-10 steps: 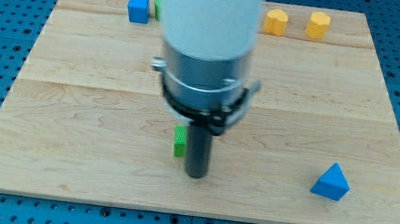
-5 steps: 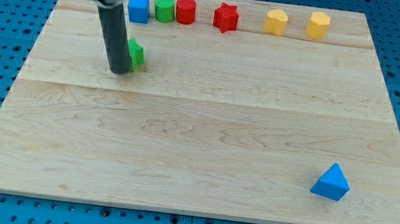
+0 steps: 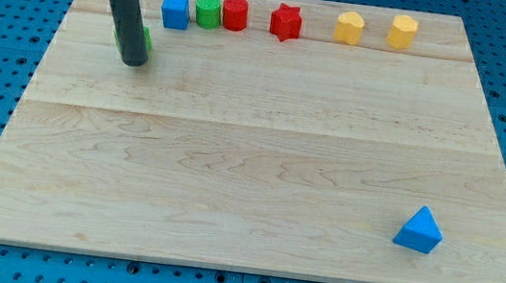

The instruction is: Move the green star towards the line of blocks

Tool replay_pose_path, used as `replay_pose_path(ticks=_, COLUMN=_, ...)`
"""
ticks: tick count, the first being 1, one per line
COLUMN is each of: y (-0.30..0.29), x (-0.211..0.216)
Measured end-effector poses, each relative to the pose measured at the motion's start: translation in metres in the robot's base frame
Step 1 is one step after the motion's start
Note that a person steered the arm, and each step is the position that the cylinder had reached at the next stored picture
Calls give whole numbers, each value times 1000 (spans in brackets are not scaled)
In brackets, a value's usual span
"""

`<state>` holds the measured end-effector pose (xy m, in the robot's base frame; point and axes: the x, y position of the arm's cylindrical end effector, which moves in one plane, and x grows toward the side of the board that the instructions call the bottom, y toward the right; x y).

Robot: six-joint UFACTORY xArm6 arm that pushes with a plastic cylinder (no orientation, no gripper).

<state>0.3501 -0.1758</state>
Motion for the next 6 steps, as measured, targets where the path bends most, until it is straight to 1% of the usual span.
replay_pose_path(ticks=1, y=-7, x=-21)
replay_pose_path(ticks=2, y=-7, x=-30)
replay_pose_path(ticks=3, y=-12, x=-27)
replay_pose_path(ticks=4, y=-36, x=-27)
replay_pose_path(ticks=5, y=-37, x=-44)
replay_pose_path(ticks=6, y=-23, x=-52)
